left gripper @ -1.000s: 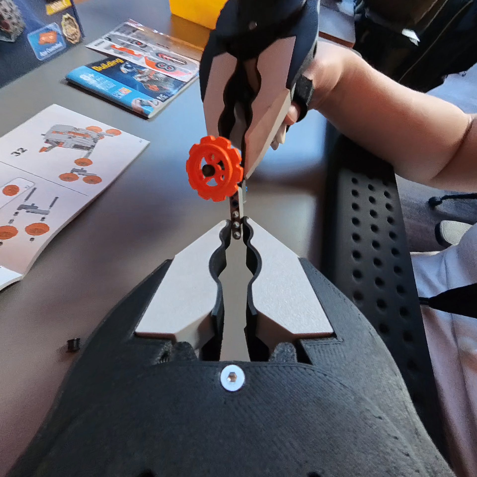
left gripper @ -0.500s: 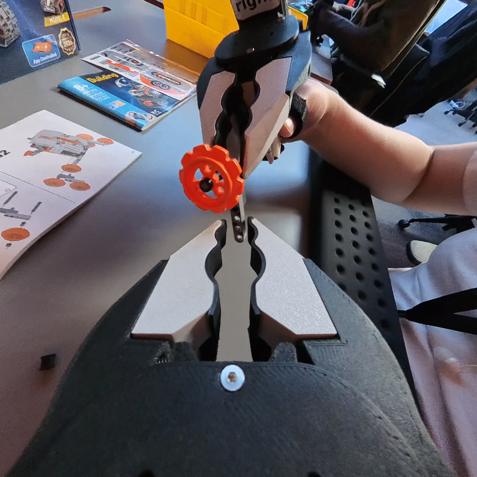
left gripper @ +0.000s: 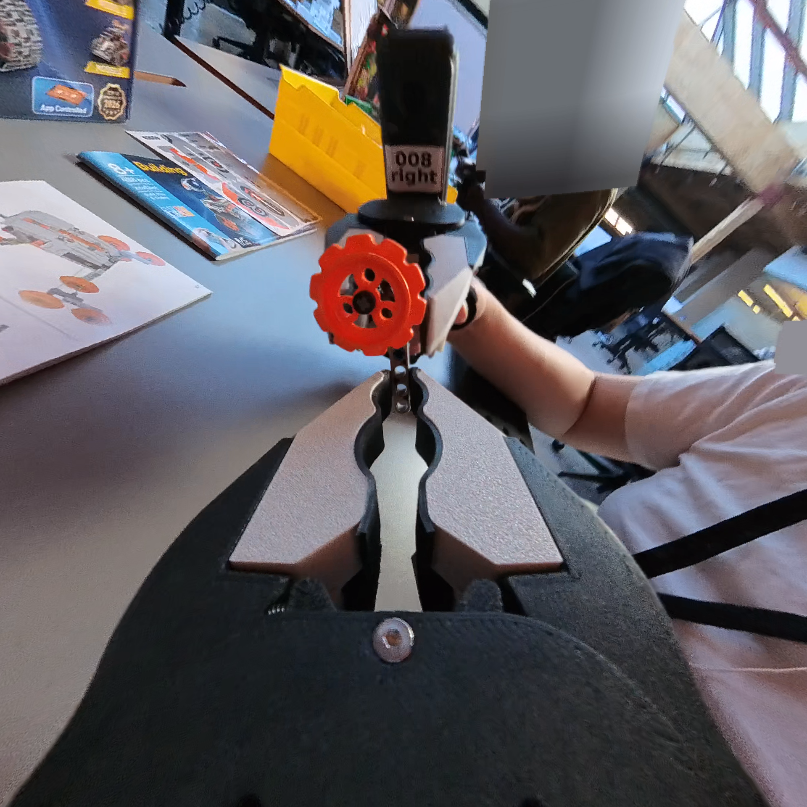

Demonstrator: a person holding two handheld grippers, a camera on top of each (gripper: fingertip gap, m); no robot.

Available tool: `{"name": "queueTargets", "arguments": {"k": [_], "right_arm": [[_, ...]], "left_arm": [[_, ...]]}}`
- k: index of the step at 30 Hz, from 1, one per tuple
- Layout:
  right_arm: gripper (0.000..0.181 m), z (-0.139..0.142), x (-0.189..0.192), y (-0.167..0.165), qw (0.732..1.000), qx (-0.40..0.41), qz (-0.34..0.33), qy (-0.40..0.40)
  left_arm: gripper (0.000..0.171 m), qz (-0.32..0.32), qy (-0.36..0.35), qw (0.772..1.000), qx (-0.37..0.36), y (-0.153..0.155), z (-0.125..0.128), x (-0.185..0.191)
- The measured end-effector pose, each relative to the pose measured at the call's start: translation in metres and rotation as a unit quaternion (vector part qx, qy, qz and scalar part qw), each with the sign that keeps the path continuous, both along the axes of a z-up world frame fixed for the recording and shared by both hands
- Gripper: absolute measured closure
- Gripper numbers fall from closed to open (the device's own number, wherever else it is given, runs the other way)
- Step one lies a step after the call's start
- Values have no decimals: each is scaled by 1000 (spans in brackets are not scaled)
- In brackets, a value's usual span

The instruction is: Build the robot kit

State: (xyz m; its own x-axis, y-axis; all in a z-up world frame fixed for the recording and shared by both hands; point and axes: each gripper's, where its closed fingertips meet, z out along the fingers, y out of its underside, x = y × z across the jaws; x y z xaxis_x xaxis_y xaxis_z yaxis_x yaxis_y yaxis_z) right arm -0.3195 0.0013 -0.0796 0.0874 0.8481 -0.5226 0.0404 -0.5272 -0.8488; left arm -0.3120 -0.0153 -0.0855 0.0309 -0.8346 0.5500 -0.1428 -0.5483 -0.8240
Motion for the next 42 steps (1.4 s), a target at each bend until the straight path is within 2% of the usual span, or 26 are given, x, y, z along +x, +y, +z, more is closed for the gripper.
{"name": "queueTargets", "arguments": {"k": [5,8,12,18,27,32,39,42], "right_arm": [[151,-4,-6,5,999,-34,-17,17],[168,-3,-10,6,996,-71,-14,51],[175,0,-11,11,993,-91,-26,77],[175,0,-11,11,995,-75,-33,63],[176,-6,-10,9,989,-132,-11,66],[175,-6,-4,13,984,-160,-15,80],[175,-10,1,15,987,-152,-18,58],[175,-10,0,12,989,-137,-15,47]], "left_arm": [[166,27,-25,999,-37,10,1,-2],[166,44,-22,998,-41,18,-3,-5],[167,42,-33,997,-55,20,-2,-5],[166,32,-35,997,-59,19,-3,-4],[166,23,-24,997,-69,16,-9,0],[154,43,-15,997,-61,24,-9,-3],[136,91,-19,995,-32,44,-2,-17],[129,89,-15,996,-16,43,-1,-16]]}}
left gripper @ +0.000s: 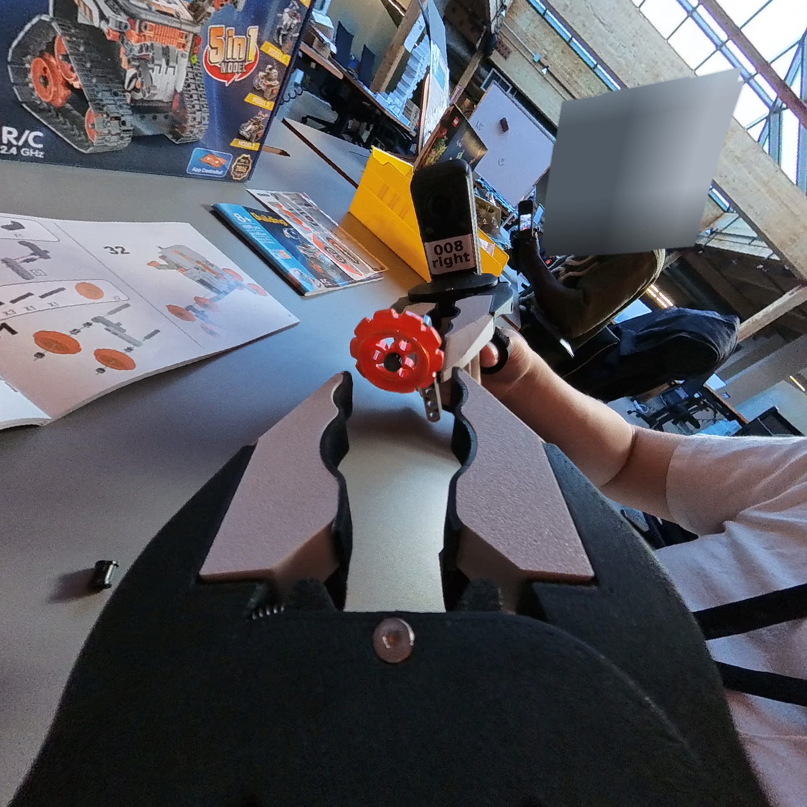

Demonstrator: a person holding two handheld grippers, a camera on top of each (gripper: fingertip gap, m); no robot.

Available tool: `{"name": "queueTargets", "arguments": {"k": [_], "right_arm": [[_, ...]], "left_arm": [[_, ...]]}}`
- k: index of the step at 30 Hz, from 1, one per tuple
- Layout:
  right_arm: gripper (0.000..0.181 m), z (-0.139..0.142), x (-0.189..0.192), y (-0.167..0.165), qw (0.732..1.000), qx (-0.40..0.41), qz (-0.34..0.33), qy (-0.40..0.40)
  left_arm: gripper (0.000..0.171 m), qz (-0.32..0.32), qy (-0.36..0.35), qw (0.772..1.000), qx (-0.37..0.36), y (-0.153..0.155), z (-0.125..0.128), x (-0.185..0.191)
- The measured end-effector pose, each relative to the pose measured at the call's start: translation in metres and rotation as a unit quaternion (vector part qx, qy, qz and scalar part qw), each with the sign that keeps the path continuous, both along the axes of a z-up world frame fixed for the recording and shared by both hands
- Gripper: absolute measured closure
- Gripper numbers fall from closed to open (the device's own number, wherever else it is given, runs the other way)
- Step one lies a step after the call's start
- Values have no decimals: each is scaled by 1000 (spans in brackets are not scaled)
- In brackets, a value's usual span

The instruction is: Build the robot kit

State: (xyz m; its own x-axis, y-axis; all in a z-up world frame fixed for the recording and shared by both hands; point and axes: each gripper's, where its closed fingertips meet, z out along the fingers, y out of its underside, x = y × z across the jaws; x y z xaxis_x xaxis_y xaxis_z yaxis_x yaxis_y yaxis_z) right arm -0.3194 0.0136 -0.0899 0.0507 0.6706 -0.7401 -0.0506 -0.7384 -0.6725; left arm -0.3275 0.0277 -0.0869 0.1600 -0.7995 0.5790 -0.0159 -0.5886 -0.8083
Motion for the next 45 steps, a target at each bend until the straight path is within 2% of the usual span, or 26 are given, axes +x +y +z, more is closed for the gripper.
{"name": "queueTargets", "arguments": {"k": [8,12,15,18,21,24,26,27,29,31,33,35,38,39,41,45], "right_arm": [[176,-3,-6,-9,999,15,24,-19],[175,-11,-7,-4,999,22,7,-41],[142,-25,-9,7,990,81,-39,-111],[129,-35,-8,17,965,165,-78,-190],[130,-38,-8,19,923,265,-90,-262],[132,-47,-8,20,880,341,-84,-321],[132,-50,-9,18,867,362,-75,-333],[134,-51,-11,16,869,364,-67,-327],[147,-51,-13,11,890,339,-52,-302],[173,-55,-13,4,920,274,-20,-278],[173,-55,-13,-1,949,200,-3,-244],[173,-57,-13,-2,964,140,4,-224],[173,-71,-9,-1,964,94,5,-247],[179,-77,-6,0,960,93,5,-264],[181,-84,-3,2,950,104,4,-293],[168,-86,-3,5,934,151,-8,-324]], "left_arm": [[132,-7,8,1000,27,-2,2,-1],[132,5,29,999,28,1,-3,-4],[132,15,25,1000,-8,5,-9,-5],[132,29,44,998,-34,12,-21,-8],[132,37,58,996,-59,16,-30,-10],[132,26,48,996,-69,13,-28,-8],[132,7,42,997,-66,6,-24,-5],[132,-2,38,997,-61,2,-21,-3],[132,-2,42,998,-50,0,-19,-1],[132,3,46,997,-57,1,-22,-2],[132,9,51,995,-83,5,-30,-3],[132,12,45,991,-122,8,-36,-3],[132,16,76,986,-149,9,-53,-5],[132,21,96,984,-149,10,-60,-6],[132,32,129,982,-137,13,-70,-9],[132,47,135,980,-136,17,-71,-10]]}}
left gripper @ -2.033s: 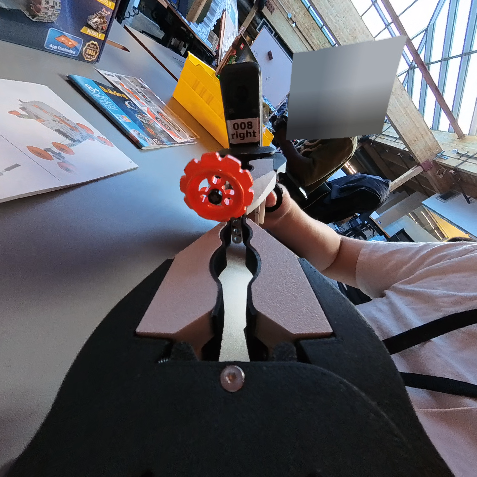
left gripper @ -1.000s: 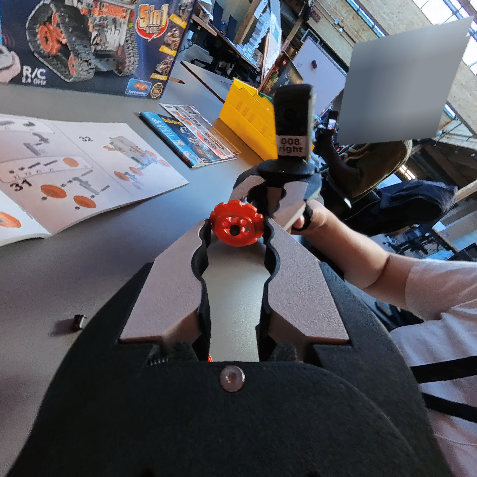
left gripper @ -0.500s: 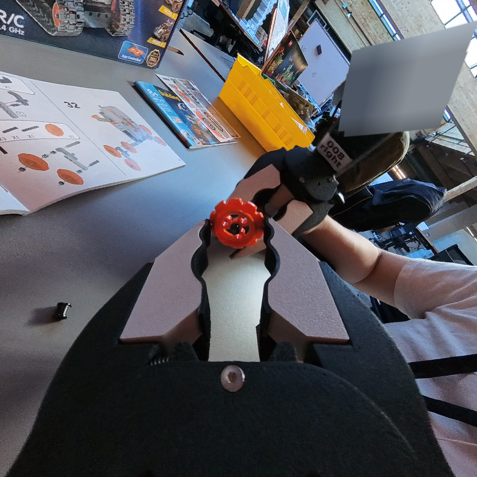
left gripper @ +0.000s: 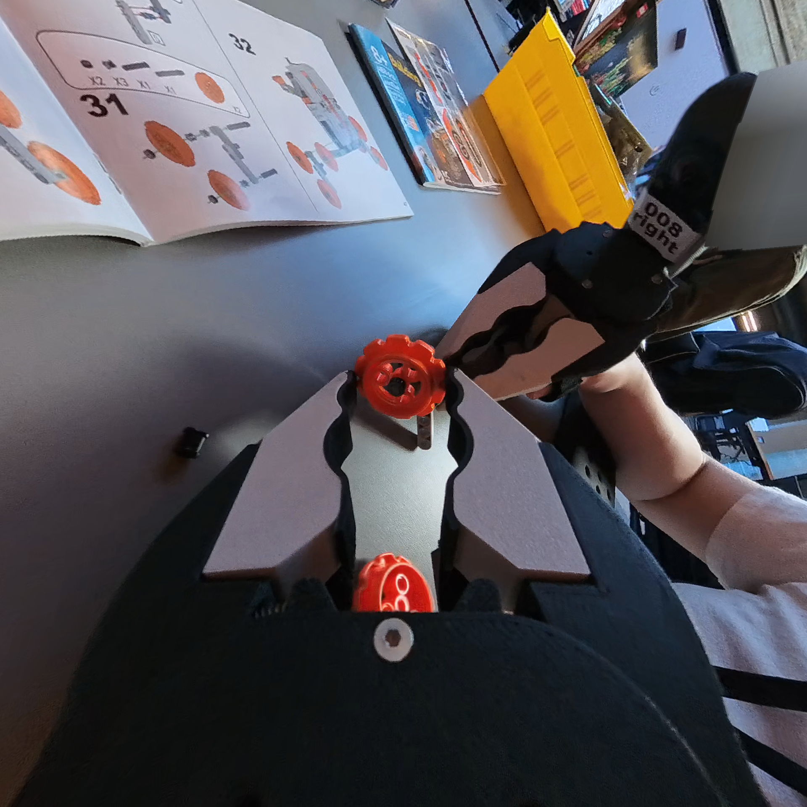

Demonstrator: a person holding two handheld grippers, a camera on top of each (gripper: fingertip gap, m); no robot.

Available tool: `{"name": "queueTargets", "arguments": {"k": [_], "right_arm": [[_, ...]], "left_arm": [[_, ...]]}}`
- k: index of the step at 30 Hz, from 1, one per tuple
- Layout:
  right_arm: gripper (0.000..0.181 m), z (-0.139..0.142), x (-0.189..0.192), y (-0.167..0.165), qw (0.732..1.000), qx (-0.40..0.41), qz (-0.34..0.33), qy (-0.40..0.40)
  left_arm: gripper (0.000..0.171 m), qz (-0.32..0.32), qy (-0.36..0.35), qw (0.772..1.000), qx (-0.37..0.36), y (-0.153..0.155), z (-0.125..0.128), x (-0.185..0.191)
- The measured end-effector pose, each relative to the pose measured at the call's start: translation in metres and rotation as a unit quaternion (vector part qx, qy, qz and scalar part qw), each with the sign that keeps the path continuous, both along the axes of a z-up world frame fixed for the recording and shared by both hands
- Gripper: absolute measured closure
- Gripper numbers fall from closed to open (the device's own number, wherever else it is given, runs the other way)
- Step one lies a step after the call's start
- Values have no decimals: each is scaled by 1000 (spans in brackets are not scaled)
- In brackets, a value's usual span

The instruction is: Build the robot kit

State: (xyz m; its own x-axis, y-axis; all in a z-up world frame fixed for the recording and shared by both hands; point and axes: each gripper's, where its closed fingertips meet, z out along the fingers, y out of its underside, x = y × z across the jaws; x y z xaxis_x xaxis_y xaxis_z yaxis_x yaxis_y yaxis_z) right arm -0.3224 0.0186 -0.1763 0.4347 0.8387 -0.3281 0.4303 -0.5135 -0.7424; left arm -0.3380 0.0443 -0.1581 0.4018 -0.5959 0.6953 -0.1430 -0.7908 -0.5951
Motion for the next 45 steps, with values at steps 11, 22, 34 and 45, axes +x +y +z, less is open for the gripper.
{"name": "queueTargets", "arguments": {"k": [11,22,34,45], "right_arm": [[138,10,-13,9,998,59,-33,7],[148,4,-11,5,999,48,-19,-15],[153,30,1,6,995,100,-19,1],[155,30,7,9,991,133,-22,-28]], "left_arm": [[129,25,29,999,31,8,-2,-7],[118,25,62,990,126,13,29,-24],[158,69,173,969,164,-40,37,-102],[135,67,409,884,218,-45,-24,-108]]}}
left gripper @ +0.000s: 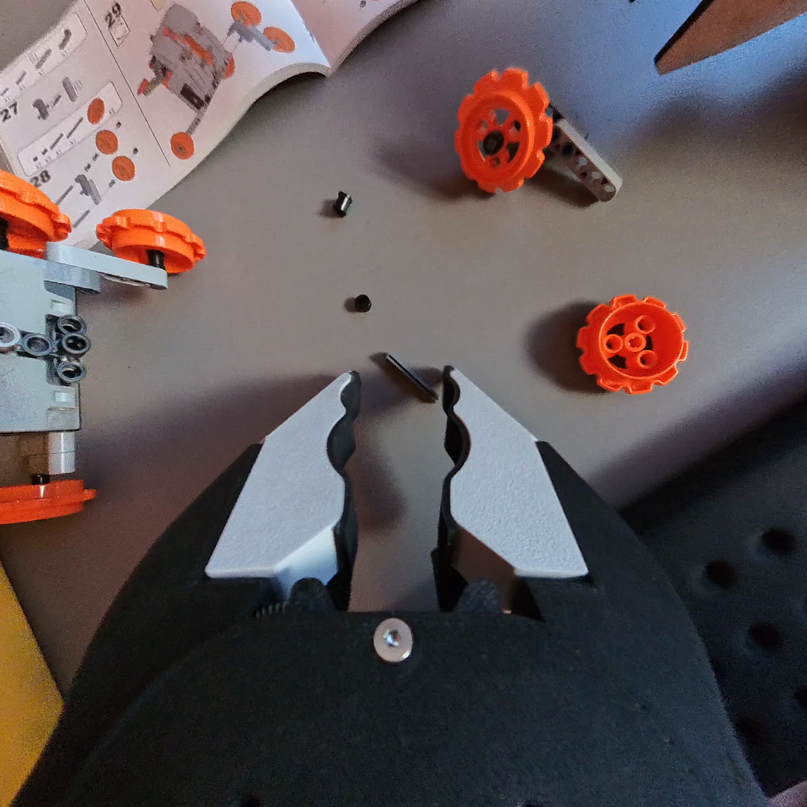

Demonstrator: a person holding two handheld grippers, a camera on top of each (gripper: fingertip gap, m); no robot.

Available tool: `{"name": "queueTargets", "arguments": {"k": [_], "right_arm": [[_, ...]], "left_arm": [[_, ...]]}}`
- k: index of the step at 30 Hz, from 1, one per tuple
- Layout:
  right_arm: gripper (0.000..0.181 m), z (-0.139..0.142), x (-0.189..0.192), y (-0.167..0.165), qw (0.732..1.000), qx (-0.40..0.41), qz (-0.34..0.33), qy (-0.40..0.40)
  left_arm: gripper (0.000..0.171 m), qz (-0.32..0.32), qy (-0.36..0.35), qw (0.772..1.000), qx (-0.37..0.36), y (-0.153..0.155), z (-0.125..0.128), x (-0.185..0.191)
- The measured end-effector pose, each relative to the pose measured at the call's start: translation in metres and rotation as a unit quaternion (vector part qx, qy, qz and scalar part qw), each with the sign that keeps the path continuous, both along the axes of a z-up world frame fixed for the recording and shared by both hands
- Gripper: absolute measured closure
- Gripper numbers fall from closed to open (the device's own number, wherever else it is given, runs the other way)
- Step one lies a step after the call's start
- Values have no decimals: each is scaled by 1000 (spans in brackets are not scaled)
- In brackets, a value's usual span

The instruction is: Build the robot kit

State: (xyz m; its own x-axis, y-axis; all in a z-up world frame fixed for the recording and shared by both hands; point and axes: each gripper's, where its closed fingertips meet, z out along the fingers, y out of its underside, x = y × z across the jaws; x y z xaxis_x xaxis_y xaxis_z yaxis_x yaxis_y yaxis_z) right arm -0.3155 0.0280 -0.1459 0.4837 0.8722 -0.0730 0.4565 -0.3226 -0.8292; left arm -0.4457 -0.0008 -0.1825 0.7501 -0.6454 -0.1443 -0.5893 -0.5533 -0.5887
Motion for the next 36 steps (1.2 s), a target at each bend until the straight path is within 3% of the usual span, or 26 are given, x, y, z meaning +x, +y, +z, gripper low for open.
{"name": "queueTargets", "arguments": {"k": [4,11,15,18,20,25,29,36], "right_arm": [[155,4,3,2,1000,0,-6,9],[155,7,3,1,1000,0,-3,12],[154,28,-9,-12,992,-49,33,111],[154,46,-19,-33,970,-113,101,193],[155,53,-24,-45,961,-115,140,211],[158,57,-40,-73,960,-2,223,171],[168,35,-41,-84,958,80,266,75],[171,25,-39,-89,953,87,286,44]], "left_arm": [[169,-30,-1,999,-13,-6,-3,1],[170,-65,-54,996,-1,-2,3,10],[170,-150,-155,975,48,-13,39,49],[170,-195,-159,962,111,-17,61,61],[170,-229,-165,949,139,-25,72,69],[170,-295,-143,932,153,-43,71,82],[170,-324,-111,926,159,-54,60,89],[170,-337,-114,924,143,-62,54,95]]}}
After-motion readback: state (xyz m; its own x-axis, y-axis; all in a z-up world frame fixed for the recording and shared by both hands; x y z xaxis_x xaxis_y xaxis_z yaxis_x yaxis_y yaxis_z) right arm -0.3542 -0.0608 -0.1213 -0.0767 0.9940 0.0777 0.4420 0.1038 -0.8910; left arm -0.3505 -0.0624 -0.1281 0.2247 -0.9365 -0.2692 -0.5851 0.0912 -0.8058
